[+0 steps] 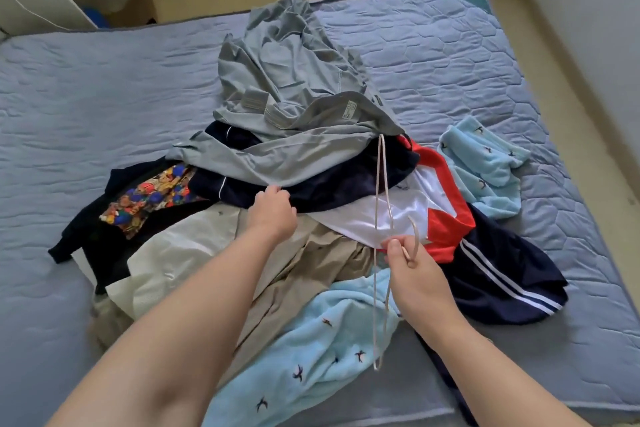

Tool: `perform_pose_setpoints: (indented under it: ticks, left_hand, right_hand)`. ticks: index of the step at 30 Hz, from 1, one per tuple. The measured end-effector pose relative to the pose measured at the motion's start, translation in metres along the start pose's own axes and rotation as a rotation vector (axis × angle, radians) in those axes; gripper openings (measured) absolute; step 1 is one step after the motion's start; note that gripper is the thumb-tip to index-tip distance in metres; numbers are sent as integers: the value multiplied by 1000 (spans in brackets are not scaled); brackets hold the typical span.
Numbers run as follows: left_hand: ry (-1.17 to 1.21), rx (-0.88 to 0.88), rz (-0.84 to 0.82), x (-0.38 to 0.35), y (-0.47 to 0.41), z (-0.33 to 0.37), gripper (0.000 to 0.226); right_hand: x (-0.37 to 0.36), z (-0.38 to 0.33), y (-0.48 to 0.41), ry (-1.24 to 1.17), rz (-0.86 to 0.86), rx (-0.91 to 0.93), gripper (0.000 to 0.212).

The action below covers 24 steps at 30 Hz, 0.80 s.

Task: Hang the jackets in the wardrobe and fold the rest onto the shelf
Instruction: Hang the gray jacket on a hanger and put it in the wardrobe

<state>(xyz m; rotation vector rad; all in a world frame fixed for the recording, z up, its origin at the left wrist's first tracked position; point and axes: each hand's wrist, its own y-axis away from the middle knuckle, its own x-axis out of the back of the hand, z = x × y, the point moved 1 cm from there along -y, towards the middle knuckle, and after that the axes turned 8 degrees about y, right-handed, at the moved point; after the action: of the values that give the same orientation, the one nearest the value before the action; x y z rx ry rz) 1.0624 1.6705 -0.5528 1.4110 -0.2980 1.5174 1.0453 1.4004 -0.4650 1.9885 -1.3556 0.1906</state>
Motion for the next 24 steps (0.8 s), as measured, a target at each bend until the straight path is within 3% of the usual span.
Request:
perform_pose_setpoints:
  ticks: [7,10,12,14,16,19,24]
  left_hand:
    - [-382,14,-146,-33,-85,-33,48]
    - [-421,62,-197,-47,-108,-52,56]
    - [-397,59,-147,-51,-112,-59,55]
    - [-352,-25,16,-49,-102,-61,46]
    - [-177,-180,213,-41,-84,-59,31]
    - [276,-249,264,-25,-38,-49,6]
    - [829,17,106,8,69,-10,28]
  right_hand:
    - [-51,14,-59,-67,13,18,20]
    - [-67,22,-71,-78,21,25,20]
    - [-72,27,-72,-80,13,14,20]
    - [-73,31,-69,-75,11,-3,21]
    - [-71,27,-66,-86,20,-18,21]
    - [-63,18,-59,-109,65,-38,21]
    - [-37,-4,-29,-118,155,-149,28]
